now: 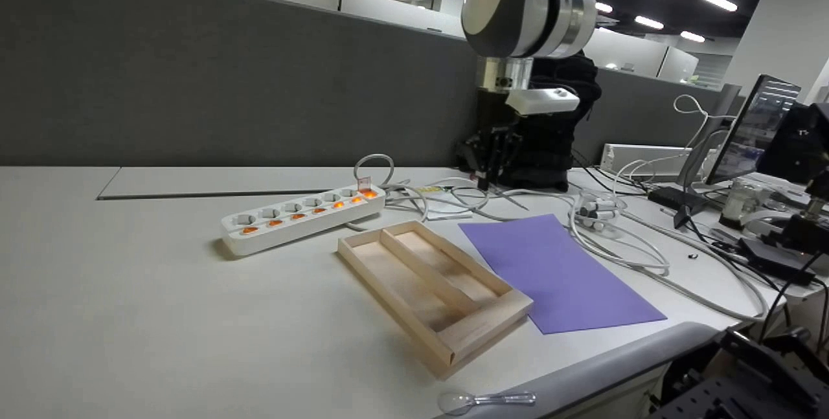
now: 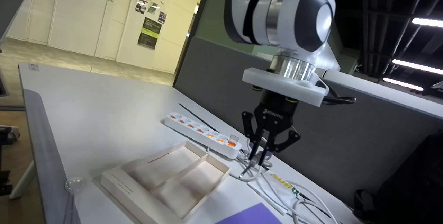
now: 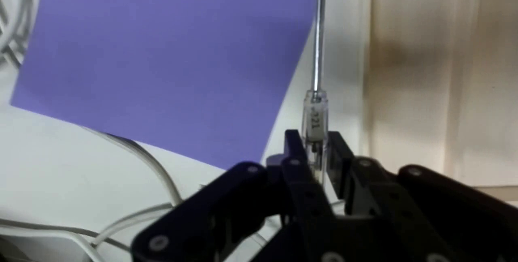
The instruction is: Pick the object from the tray and place it on the purple mat
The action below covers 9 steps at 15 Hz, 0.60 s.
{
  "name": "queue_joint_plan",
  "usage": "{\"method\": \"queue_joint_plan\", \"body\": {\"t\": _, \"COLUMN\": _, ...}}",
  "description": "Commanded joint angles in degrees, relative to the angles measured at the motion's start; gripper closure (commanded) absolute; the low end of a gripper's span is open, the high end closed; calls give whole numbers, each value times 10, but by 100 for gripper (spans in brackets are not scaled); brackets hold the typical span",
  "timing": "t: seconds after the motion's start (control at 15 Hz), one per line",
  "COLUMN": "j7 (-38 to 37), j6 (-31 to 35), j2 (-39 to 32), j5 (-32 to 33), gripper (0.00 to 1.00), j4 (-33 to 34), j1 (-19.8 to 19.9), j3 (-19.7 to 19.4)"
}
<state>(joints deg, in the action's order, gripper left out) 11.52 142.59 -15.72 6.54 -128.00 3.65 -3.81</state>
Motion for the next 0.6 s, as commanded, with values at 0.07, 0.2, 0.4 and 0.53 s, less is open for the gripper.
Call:
{"method": "queue_joint_plan", "body": {"t": 0.07, "j7": -54, "j6": 59, "j2": 14, "j5": 28, "gripper": 95, "j4": -58, "j1": 25, "j3": -46}}
{"method": "queue_joint_plan", "body": {"t": 0.2, "j7": -61, "j6": 78, "j2": 3, "j5": 25, "gripper": 95, "j4": -69, "j1": 36, "j3": -60}}
{"method": "queue_joint_plan", "body": {"t": 0.4, "j7": -62, "j6": 103, "j2": -25, "j5": 10, "gripper": 95, "j4": -74, "j1": 49, "j3": -67}}
{"method": "queue_joint_plan", "body": {"t": 0.53, "j7": -56, "j6": 114, "j2": -47, "j5": -12, "gripper": 95, "j4": -68, "j1": 61, "j3": -60}}
